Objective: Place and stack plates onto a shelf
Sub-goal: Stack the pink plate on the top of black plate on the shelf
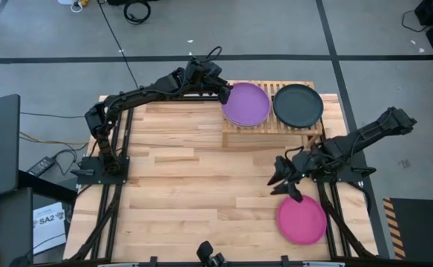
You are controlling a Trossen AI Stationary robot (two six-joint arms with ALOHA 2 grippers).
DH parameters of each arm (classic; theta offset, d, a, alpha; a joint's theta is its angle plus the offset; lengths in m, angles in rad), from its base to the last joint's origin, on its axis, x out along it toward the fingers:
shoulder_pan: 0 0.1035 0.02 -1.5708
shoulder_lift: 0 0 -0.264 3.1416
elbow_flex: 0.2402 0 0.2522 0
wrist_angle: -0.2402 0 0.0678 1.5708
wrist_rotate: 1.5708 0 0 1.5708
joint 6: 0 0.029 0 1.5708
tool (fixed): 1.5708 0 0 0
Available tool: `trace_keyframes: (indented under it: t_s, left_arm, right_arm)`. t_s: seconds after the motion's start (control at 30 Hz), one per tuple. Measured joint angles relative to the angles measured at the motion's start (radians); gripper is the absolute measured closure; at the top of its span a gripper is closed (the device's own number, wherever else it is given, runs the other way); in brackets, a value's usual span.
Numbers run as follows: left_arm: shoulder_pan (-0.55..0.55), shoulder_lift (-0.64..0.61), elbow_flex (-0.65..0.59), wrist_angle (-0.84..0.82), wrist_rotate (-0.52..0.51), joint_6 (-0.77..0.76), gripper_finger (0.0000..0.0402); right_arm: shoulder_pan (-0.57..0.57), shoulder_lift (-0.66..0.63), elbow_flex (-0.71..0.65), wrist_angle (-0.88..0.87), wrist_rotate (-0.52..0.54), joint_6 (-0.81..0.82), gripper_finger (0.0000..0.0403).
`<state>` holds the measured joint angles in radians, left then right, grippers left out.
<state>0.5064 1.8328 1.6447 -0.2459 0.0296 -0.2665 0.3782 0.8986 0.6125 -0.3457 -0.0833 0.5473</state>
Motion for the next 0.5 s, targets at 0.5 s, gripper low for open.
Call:
trace_keyframes:
  t_s: [0.5]
  left_arm:
    - [0.0, 0.0, 0.0, 0.0, 0.0, 0.0, 0.0221]
  right_arm:
    - [0.162, 0.0, -0.16, 0.03, -0.022, 0.062, 0.0197]
